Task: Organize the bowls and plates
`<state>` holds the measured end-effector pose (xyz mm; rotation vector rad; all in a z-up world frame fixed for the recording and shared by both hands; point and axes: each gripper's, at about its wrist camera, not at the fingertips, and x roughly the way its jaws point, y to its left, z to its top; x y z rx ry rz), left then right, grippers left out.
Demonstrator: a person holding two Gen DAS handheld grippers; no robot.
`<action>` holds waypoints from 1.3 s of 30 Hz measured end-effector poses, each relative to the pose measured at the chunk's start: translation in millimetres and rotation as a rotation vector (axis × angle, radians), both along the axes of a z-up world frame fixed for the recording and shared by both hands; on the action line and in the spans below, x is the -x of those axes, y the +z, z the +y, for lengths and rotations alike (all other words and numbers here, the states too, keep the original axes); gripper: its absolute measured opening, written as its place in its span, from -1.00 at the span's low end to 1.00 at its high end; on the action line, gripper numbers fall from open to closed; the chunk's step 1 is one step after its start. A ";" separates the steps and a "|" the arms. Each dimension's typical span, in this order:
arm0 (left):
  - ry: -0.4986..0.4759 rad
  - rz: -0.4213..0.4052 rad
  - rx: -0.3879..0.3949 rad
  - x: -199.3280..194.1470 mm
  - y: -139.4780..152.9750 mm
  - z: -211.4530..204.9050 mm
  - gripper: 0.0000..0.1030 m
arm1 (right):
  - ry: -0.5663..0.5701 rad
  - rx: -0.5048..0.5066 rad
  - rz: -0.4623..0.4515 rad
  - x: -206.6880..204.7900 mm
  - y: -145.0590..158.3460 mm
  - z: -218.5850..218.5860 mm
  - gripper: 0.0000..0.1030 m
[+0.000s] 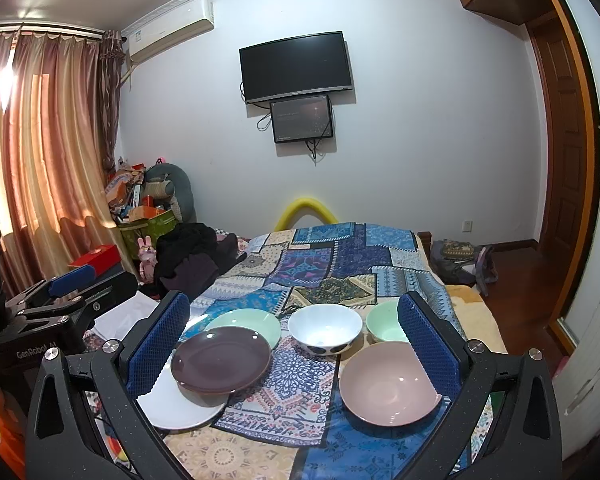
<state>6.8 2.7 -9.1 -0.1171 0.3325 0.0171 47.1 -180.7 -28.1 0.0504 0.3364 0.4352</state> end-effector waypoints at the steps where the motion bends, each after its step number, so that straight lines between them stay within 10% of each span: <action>1: 0.001 -0.001 0.000 0.3 0.3 0.0 1.00 | 0.001 0.000 -0.001 1.3 -0.5 1.1 1.00; 39: -0.001 0.053 0.011 -21.7 -19.4 23.0 1.00 | 0.054 0.046 0.112 -32.9 -29.2 33.5 1.00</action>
